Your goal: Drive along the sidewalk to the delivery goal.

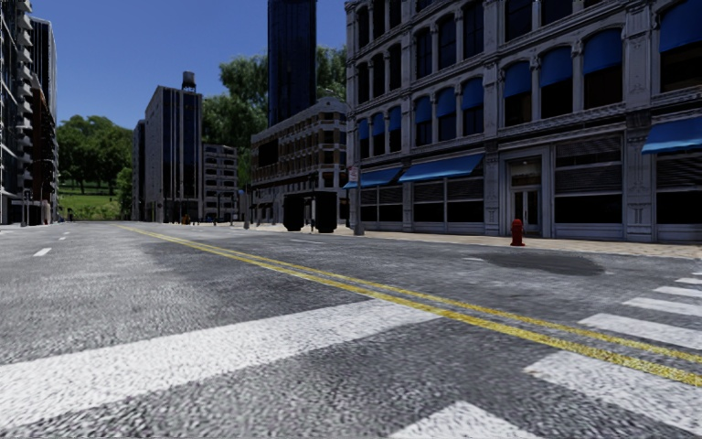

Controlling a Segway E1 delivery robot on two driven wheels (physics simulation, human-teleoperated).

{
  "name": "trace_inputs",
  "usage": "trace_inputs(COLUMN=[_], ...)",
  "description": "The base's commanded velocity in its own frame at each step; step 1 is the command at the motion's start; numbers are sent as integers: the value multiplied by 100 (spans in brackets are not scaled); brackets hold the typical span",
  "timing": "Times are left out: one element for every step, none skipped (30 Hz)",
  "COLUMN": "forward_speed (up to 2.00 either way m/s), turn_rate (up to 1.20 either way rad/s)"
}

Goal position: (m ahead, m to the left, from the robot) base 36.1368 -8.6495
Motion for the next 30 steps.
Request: trace_inputs(forward_speed=[0, 0, 0, 0, 0, 0, 0, 0, 0, 0, 0, 0, 0, 0, 0, 0, 0, 0, 0, 0, 0, 0, 0, 0, 0, 0, 0, 0, 0, 0], turn_rate=[-35, -35, -35, -35, -35, -35, -35, -35, -35, -37, -37, -41, -43, -44, -45, -46, -47, -47, -47, -47, -47, -47, -48, -48, -48, -48, -48, -48, -48, -48])
